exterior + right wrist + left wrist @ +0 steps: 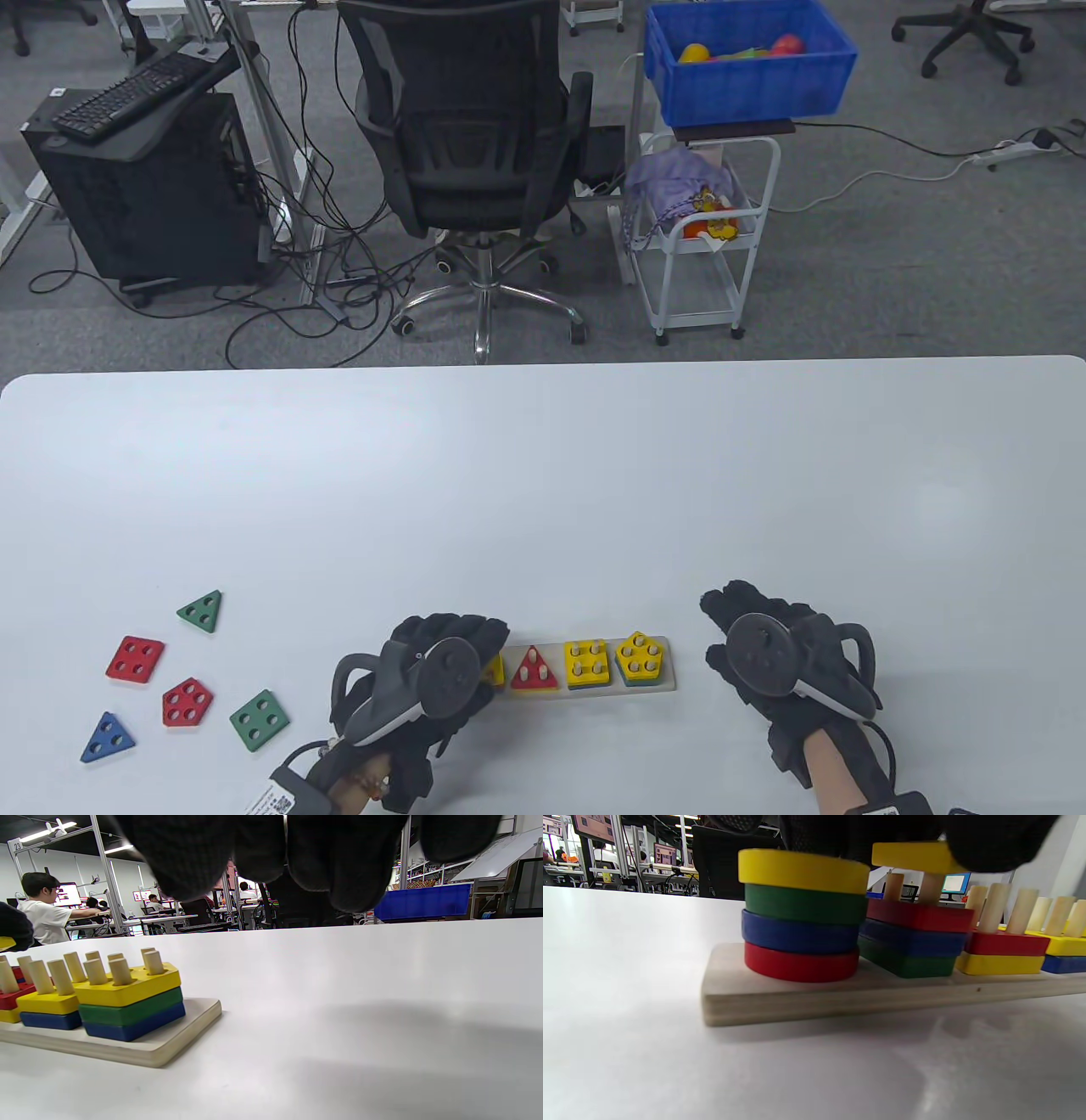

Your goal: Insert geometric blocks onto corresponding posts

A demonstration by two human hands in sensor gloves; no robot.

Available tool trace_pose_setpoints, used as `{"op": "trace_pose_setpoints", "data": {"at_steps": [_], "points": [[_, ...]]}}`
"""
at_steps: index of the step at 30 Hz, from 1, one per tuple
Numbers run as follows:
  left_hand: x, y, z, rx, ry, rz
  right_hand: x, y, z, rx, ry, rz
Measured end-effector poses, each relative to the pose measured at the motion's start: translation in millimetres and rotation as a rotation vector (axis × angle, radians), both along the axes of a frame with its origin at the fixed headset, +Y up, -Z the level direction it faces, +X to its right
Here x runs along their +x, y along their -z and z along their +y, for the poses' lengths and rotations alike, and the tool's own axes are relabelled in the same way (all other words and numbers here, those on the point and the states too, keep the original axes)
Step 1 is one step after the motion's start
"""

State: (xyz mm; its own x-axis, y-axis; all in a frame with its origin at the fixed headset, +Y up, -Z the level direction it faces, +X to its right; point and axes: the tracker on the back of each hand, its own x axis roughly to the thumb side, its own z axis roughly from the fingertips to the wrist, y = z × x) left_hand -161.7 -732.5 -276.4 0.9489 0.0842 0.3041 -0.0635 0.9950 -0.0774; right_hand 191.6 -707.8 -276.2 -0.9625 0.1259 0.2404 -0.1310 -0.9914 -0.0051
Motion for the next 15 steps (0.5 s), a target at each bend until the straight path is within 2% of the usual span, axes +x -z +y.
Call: {"op": "trace_pose_setpoints", "data": {"at_steps": [7,11,15], "points": [[0.6,-0.1,0.3,0.015,0.031,0.01,-1.0,-0.1,-0.2,-0.007,-0.004,0.002],[2.4,1.9,-8.3,-0.033,0.049,-0.007,-1.7,0.0,-0.7,-0.013,-0.007,0.004],[-0.4,3.2,-4.6,-0.04,0.026,0.005,-1.3,-0.2,-0.4,-0.018,-0.008,0.001]]}}
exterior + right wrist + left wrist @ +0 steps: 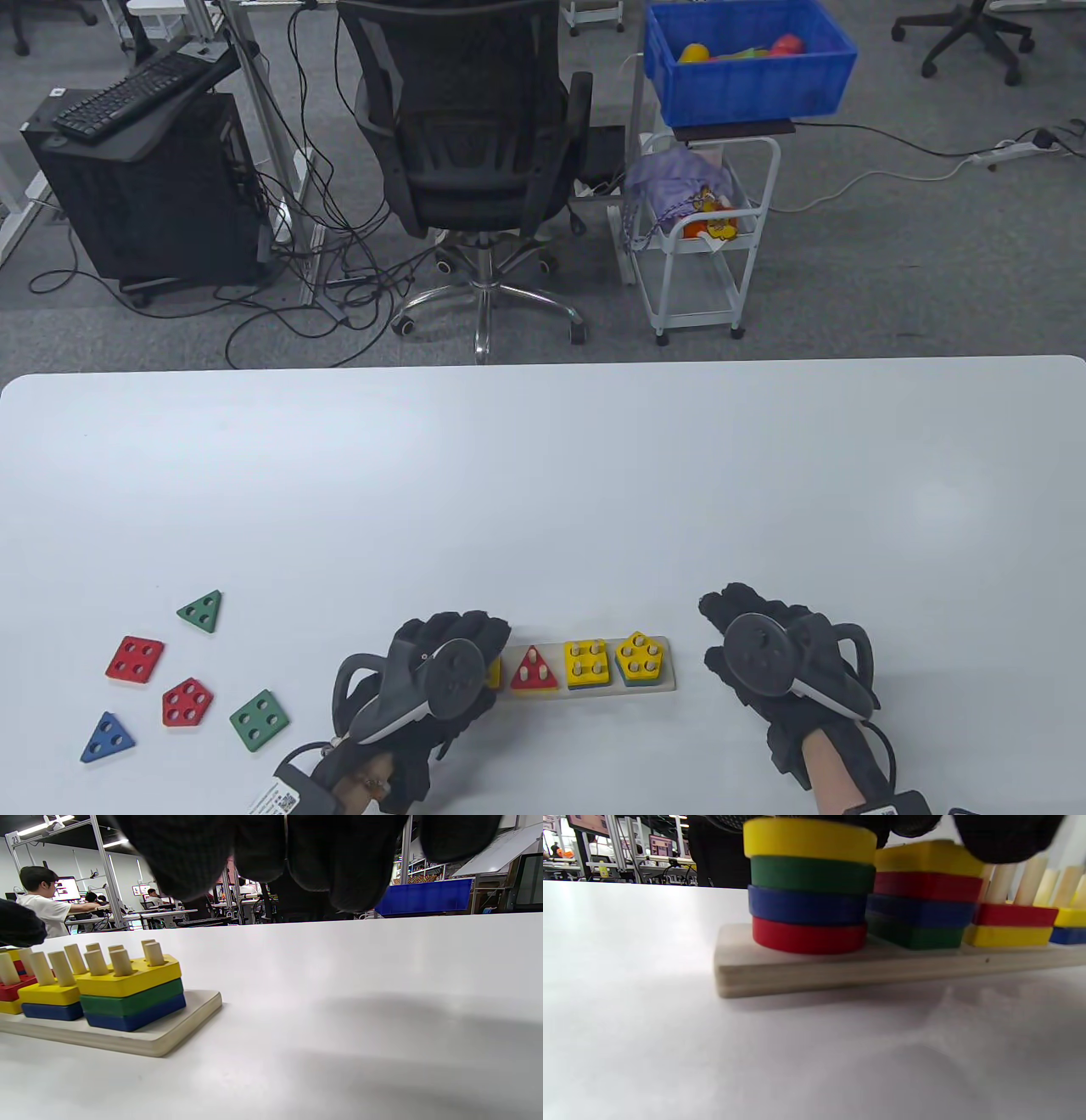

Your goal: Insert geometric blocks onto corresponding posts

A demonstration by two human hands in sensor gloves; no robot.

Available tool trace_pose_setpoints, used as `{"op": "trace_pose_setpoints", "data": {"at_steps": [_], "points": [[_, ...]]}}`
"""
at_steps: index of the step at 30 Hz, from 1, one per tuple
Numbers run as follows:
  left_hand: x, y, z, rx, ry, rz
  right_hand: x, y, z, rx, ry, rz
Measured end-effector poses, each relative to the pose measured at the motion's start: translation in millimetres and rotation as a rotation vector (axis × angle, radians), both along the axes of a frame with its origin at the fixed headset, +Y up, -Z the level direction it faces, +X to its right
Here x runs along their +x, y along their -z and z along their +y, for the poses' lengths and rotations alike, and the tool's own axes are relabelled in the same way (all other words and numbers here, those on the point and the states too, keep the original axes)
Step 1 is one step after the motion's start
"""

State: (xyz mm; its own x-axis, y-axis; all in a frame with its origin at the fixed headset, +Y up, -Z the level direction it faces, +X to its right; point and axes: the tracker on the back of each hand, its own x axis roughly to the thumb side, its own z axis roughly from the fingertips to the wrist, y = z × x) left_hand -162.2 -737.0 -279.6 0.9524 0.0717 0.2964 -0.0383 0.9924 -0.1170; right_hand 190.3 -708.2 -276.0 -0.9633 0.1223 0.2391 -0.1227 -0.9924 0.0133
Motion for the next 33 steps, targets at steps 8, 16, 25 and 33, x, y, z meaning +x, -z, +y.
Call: {"op": "trace_pose_setpoints", "data": {"at_steps": [8,16,25,33], "points": [[-51.8,19.2,26.6,0.063,-0.145,0.189,-0.2,0.1,0.3,-0.005,-0.001,0.0],[-175.2,45.0,27.4,-0.033,-0.06,0.692,-1.1,0.2,0.0,-0.009,0.003,0.003],[-246.1,55.0,6.6,-0.128,0.129,1.005,-4.0,-1.4,2.8,0.007,0.026,0.028],[-249.6,79.6,-11.5,-0.201,0.334,1.031,-3.0,-1.3,3.4,0.004,0.018,0.019]]}}
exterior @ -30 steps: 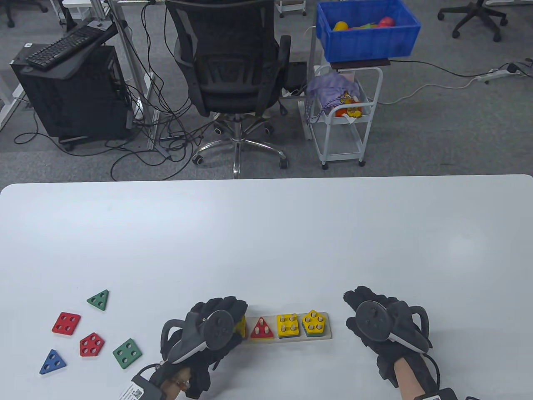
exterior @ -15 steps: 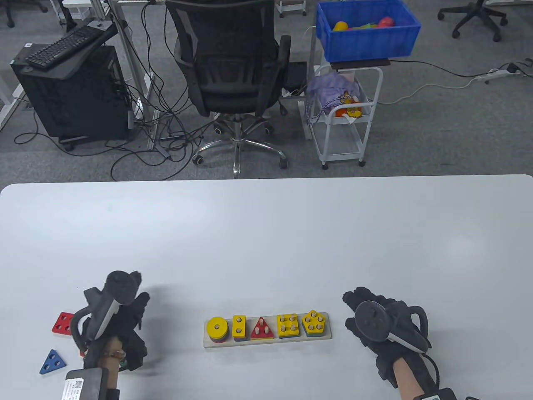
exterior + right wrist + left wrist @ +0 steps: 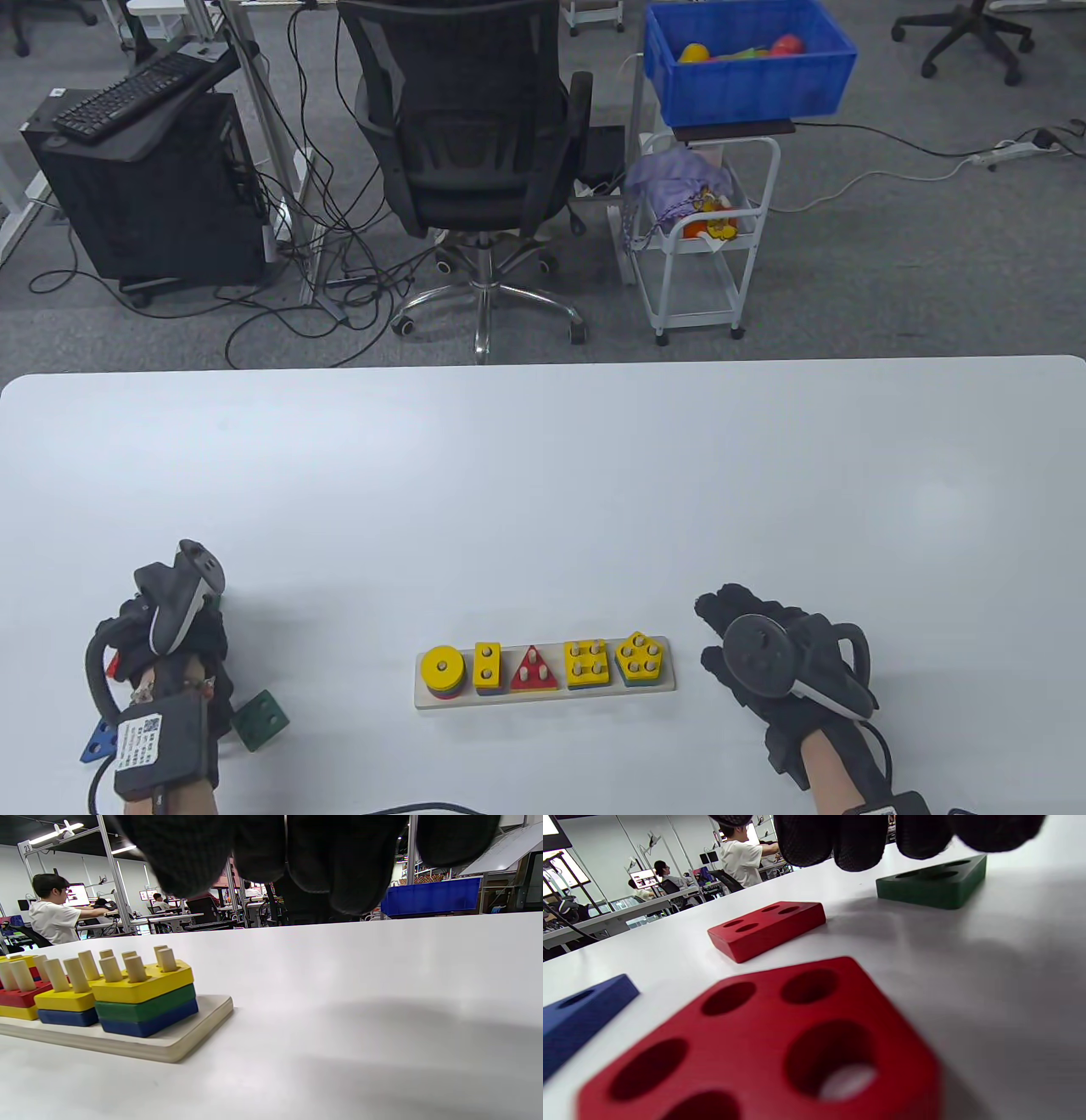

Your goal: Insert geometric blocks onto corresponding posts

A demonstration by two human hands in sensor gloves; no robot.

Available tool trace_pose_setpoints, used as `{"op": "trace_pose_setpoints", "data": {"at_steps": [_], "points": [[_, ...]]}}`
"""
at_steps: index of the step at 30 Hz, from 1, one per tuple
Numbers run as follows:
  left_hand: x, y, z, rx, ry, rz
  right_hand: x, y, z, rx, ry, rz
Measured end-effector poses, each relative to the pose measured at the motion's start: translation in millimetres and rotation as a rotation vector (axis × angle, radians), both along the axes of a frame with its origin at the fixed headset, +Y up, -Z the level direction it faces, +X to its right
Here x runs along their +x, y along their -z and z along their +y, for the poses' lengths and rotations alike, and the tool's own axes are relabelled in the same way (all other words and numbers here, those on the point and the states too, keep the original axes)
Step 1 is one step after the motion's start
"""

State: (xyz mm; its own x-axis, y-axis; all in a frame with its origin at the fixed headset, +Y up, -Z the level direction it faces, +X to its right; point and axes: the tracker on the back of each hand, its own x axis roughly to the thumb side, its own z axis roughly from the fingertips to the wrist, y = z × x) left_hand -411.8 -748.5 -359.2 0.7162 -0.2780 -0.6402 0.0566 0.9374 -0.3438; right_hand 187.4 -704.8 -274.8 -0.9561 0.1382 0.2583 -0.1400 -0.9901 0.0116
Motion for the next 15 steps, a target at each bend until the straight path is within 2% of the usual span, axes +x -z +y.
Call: {"op": "trace_pose_setpoints", "data": {"at_steps": [5,9,15], "points": [[3.4,9.4,-7.4,-0.118,0.106,0.014,-1.1,-0.6,1.6,0.008,-0.003,0.007],[4.9,15.1,-7.6,-0.138,0.149,-0.019,-2.7,-1.4,3.5,0.02,-0.008,0.014],[1.2,11.9,-7.4,-0.122,0.093,-0.029,-2.0,-1.3,2.1,0.014,-0.007,0.008]]}}
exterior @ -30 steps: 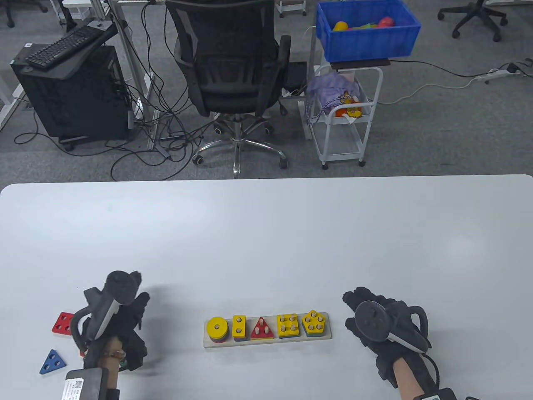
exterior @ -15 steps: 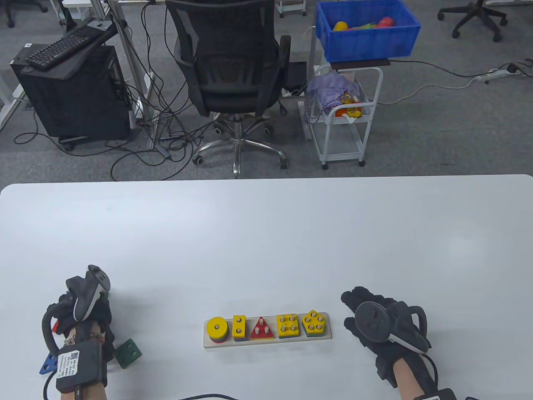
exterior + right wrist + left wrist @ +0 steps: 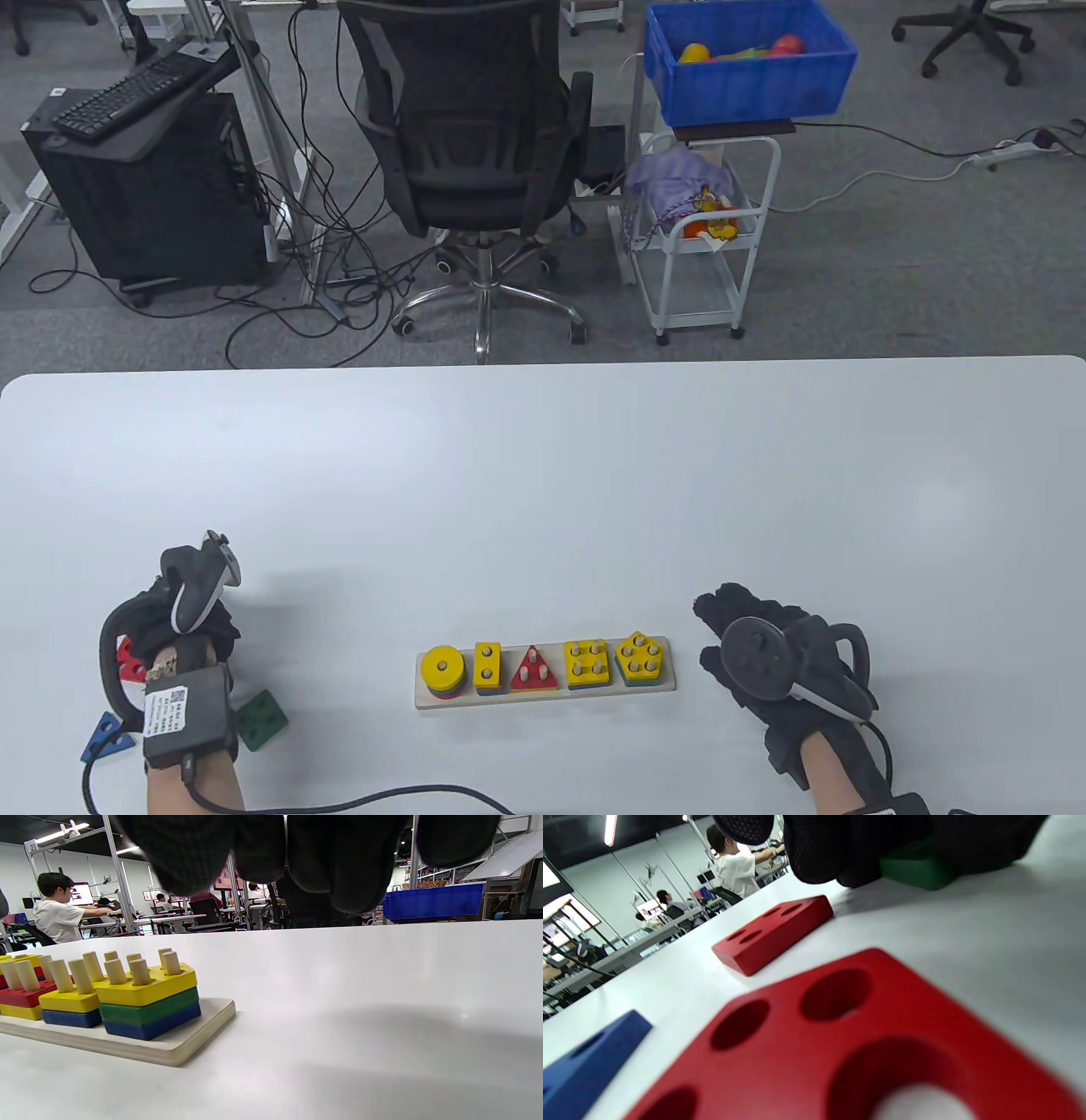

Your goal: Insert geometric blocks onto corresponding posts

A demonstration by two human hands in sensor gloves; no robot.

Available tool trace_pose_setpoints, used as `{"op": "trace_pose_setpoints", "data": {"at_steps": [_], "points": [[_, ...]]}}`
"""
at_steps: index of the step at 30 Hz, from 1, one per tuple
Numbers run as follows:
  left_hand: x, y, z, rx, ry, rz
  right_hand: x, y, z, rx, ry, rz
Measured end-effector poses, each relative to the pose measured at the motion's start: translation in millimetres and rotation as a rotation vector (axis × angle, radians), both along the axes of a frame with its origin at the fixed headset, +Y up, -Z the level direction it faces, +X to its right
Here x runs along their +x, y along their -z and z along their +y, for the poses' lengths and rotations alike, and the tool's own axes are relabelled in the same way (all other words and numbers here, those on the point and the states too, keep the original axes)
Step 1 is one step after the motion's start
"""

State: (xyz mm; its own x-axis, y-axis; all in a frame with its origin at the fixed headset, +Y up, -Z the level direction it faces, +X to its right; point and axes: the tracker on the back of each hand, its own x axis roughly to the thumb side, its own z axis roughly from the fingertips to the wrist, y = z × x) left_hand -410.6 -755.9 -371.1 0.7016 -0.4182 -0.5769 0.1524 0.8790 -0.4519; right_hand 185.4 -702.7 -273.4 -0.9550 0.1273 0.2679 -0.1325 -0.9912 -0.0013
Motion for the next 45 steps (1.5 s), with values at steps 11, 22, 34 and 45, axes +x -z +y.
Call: {"op": "trace_pose_setpoints", "data": {"at_steps": [11,22,34,45], "points": [[27.0,-8.0,38.9,0.21,-0.193,-0.156,0.0,-0.4,0.2,-0.003,-0.002,0.0],[126.5,-40.3,87.9,0.335,-0.39,-0.601,-0.7,-2.1,1.9,0.016,0.0,0.009],[258.4,-94.2,72.1,0.233,-0.402,-1.041,-0.5,-3.0,2.1,0.021,-0.01,0.009],[309.9,-93.6,35.9,0.183,-0.263,-1.151,-2.7,-4.1,1.8,0.015,-0.021,0.023]]}}
